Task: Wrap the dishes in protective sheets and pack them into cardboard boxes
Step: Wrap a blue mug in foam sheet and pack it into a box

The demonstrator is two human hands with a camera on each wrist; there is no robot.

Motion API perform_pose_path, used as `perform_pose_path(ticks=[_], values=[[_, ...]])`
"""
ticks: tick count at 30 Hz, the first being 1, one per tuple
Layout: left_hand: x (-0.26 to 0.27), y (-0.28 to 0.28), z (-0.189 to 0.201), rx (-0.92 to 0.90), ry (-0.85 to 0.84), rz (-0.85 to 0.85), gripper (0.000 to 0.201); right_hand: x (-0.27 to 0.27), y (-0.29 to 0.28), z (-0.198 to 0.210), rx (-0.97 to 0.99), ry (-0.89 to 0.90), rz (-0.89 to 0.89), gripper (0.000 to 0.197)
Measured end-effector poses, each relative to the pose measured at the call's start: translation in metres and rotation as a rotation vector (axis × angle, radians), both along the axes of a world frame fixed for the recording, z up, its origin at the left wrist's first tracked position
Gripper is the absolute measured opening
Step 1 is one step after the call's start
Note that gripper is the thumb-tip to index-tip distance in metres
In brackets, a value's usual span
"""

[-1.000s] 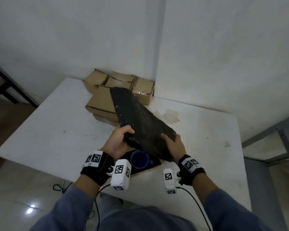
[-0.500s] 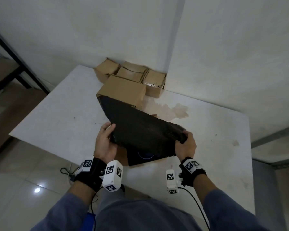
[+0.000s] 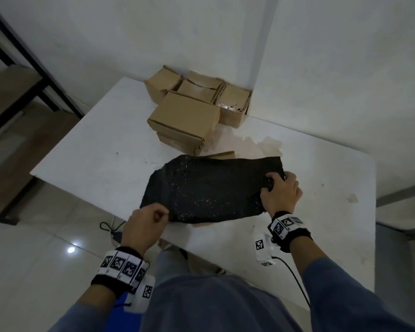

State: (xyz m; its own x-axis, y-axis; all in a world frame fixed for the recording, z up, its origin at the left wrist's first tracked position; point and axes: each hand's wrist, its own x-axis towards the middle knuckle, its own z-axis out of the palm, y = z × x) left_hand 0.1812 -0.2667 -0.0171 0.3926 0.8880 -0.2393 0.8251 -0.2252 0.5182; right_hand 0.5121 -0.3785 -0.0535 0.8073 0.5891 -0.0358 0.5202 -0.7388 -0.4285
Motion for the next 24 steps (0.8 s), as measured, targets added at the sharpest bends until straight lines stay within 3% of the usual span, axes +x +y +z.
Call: perform_pose_path(ticks=[4, 7, 9, 12, 18, 24], values=[[0.038, 0.015, 0.002, 0.147, -0.073, -0.278, 0.019, -0.018, 0.01, 0.011, 0.036, -0.225, 0.159, 0.047], [0.07, 0.026, -0.012, 0.232, -0.014, -0.465, 0.041, -0.04, 0.024, 0.019, 0.106, -0.1, 0.439, 0.047], [0.083, 0.024, -0.021, 0.178, 0.136, -0.523, 0.052, -0.057, 0.028, 0.014, 0.003, 0.004, 0.614, 0.054], [0.086, 0.01, -0.035, 0.099, 0.288, -0.586, 0.063, -0.068, 0.026, -0.001, -0.197, 0.067, 0.662, 0.057], [0.092, -0.007, -0.04, -0.164, 0.073, -0.351, 0.063, -0.061, 0.029, 0.0, -0.176, 0.253, 0.505, 0.052], [0.121, 0.003, -0.032, -0.396, -0.026, -0.061, 0.051, -0.077, 0.048, 0.001, -0.256, 0.461, 0.364, 0.033]])
